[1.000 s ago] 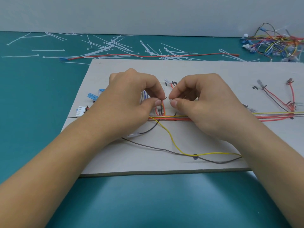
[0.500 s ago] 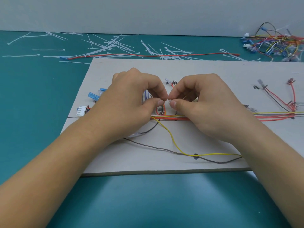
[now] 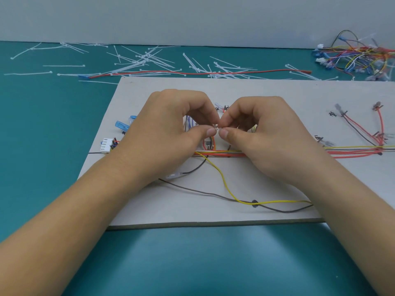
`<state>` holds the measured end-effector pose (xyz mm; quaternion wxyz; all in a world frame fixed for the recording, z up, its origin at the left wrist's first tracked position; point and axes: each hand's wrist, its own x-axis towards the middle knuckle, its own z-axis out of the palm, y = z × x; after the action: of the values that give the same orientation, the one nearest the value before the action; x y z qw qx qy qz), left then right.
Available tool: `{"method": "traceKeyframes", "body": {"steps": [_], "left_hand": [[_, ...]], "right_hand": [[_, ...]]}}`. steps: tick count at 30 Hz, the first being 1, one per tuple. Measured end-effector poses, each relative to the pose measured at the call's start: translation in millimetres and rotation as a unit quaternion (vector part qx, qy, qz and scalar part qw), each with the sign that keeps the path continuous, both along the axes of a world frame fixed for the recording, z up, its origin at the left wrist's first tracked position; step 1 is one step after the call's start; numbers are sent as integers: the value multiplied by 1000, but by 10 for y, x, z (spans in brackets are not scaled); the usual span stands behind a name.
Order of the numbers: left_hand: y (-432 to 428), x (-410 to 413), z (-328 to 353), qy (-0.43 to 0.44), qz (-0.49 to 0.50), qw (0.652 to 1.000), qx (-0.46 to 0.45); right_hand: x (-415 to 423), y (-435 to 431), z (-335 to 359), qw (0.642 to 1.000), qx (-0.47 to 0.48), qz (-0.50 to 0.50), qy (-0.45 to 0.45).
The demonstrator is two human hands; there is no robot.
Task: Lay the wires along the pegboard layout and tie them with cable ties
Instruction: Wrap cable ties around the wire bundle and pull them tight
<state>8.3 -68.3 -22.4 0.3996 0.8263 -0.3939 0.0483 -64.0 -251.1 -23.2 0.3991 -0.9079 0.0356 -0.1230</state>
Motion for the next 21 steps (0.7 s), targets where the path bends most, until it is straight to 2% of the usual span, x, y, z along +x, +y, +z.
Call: {"method": "traceKeyframes", "body": {"steps": [21], "left_hand": [[-15,-13,5,21,4,1000,-1]], "right_hand": [[-7,18,6,1000,15,1,6]]}}
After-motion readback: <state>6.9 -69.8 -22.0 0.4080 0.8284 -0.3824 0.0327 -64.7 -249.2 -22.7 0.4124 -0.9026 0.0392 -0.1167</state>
